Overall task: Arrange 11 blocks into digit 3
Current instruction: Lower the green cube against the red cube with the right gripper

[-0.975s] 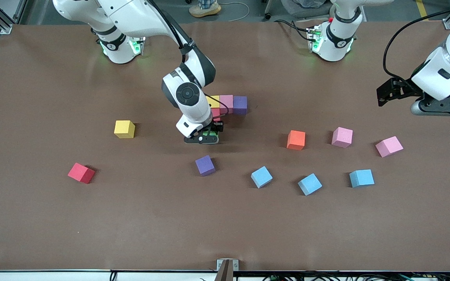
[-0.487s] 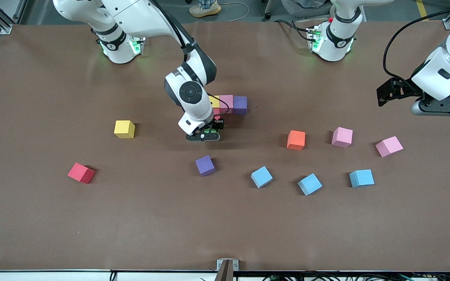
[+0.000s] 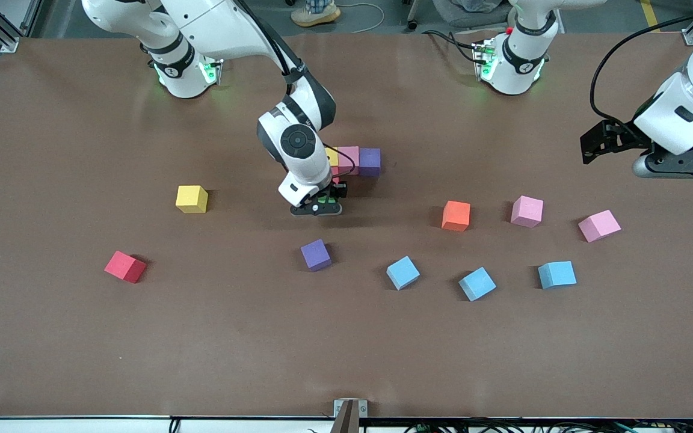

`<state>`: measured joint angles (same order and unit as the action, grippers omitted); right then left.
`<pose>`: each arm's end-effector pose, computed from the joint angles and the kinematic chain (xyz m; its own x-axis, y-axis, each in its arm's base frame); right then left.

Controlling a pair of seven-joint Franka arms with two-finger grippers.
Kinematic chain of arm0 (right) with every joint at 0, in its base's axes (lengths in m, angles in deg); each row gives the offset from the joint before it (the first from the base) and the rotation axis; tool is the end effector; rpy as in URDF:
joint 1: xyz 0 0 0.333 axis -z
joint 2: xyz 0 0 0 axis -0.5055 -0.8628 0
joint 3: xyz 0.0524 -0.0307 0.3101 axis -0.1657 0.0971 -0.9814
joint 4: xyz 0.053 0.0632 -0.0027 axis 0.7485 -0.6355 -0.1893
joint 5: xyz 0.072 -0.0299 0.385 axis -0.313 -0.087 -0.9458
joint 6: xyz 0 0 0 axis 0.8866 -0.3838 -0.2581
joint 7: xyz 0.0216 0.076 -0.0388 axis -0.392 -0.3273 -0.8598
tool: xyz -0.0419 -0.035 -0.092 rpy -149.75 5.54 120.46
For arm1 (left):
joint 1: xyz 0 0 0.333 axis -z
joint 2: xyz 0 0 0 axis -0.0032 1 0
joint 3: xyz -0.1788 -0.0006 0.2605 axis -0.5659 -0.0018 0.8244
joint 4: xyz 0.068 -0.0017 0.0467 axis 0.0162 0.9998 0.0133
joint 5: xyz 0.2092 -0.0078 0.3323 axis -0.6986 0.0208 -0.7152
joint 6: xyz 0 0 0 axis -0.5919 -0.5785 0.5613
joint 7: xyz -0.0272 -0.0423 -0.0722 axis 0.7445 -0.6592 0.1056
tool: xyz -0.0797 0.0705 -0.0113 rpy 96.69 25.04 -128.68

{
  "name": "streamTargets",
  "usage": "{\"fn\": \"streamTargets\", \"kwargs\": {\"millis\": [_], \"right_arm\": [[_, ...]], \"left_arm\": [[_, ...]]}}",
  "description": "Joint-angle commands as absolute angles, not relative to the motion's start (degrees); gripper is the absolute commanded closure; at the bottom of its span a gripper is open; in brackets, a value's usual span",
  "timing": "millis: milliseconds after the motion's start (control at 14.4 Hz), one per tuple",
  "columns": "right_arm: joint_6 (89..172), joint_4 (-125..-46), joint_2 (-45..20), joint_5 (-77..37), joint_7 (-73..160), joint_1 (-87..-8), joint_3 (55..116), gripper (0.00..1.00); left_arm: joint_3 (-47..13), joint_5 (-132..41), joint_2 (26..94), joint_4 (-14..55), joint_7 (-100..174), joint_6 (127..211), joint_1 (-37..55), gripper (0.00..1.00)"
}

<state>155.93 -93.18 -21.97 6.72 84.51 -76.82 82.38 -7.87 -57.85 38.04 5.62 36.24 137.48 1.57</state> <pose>0.4581 0.4486 0.2064 0.9986 0.0192 -0.0498 0.0152 -0.9966 -0.0806 0.5572 -0.0944 0.6284 0.9958 -0.0789 -0.0457 -0.0813 -0.9953 -0.0529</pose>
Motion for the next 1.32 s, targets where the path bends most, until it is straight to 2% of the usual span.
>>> {"fn": "streamTargets", "kwargs": {"millis": [0, 905, 1044, 1184, 1253], "right_arm": [[156.7, -93.9, -21.8, 7.3, 85.8, -77.9, 83.1, 0.98], [156.7, -93.8, -22.0, 7.3, 86.4, -78.3, 83.1, 0.95], [156.6, -93.8, -22.0, 7.5, 86.4, -78.3, 83.1, 0.92], [156.5, -93.9, -22.0, 9.2, 86.4, -78.2, 83.1, 0.81], [156.5, -93.8, -22.0, 9.8, 86.4, -78.1, 83.1, 0.58]], "left_arm": [[-8.1, -57.8, 38.1, 5.3, 35.7, 137.4, 1.5, 0.00], [-8.1, -57.7, 38.0, 5.3, 35.9, 137.5, 1.4, 0.00], [-8.1, -57.8, 38.1, 5.3, 35.6, 137.4, 1.2, 0.00], [-8.1, -57.7, 38.0, 5.3, 35.5, 137.4, 1.2, 0.00], [-8.1, -57.7, 38.1, 5.3, 35.5, 137.5, 1.2, 0.00]]}}
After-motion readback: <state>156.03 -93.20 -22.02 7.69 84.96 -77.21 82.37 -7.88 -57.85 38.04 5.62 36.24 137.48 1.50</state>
